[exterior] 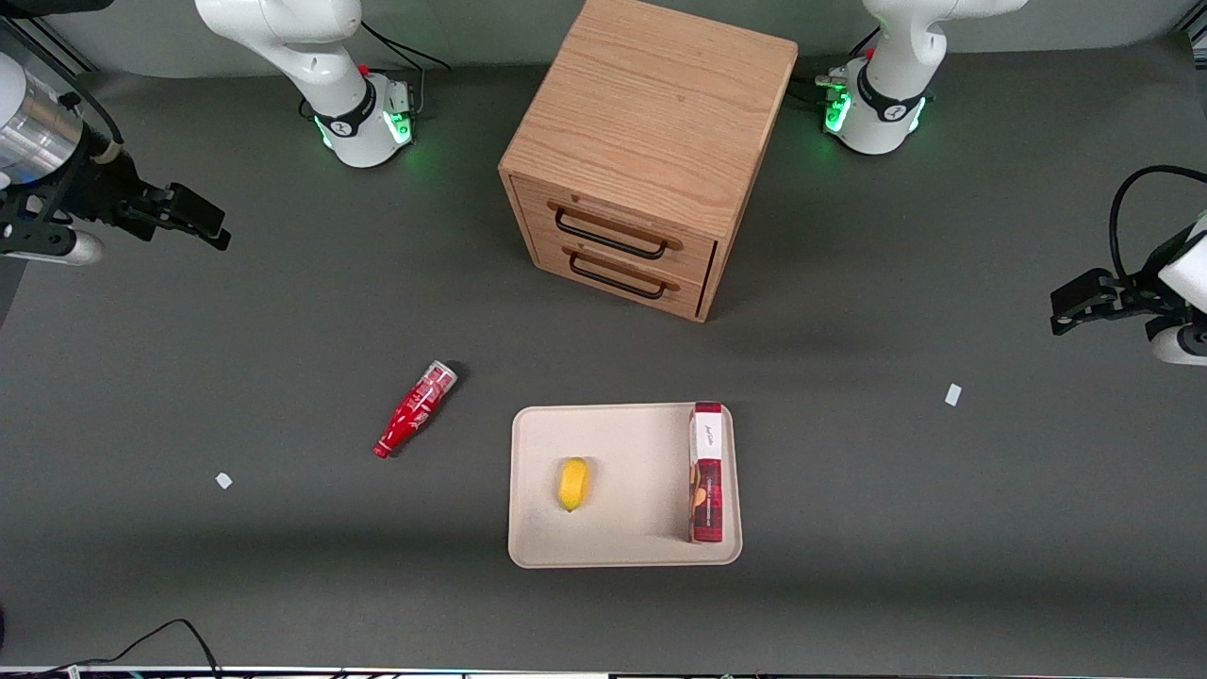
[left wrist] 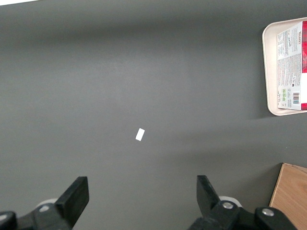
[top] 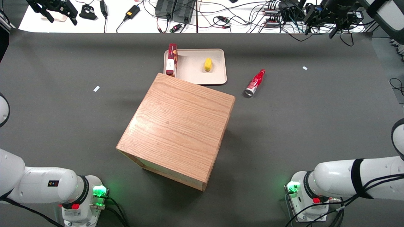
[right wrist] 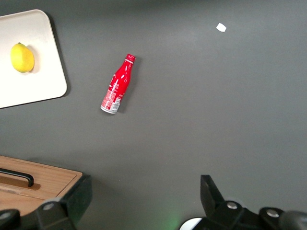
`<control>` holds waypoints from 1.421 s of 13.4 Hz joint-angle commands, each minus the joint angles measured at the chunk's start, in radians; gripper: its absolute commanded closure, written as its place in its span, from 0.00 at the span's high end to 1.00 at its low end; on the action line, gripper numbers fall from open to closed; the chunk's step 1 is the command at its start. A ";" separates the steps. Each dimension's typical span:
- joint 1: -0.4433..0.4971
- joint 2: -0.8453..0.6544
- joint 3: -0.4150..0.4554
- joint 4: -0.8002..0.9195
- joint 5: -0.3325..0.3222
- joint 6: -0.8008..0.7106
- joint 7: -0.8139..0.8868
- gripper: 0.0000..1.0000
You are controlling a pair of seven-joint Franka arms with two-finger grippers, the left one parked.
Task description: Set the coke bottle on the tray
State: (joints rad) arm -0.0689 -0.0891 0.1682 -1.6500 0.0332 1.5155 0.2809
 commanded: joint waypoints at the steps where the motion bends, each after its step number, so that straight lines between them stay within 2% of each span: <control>1: 0.012 0.034 -0.003 0.056 0.019 -0.046 0.004 1.00; 8: 0.024 0.029 -0.003 0.061 0.019 -0.081 0.000 1.00; 10: 0.026 0.083 0.004 0.154 0.019 -0.081 0.027 1.00; 12: 0.024 0.190 0.054 0.289 0.019 -0.083 0.116 1.00; 14: 0.024 0.306 0.097 0.357 0.017 -0.080 0.287 1.00; 17: 0.026 0.463 0.142 0.349 0.007 0.017 0.548 1.00; 19: 0.029 0.558 0.148 0.290 -0.022 0.084 0.634 1.00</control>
State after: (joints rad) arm -0.0445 0.3625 0.3074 -1.3729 0.0333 1.5606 0.8095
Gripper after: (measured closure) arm 0.000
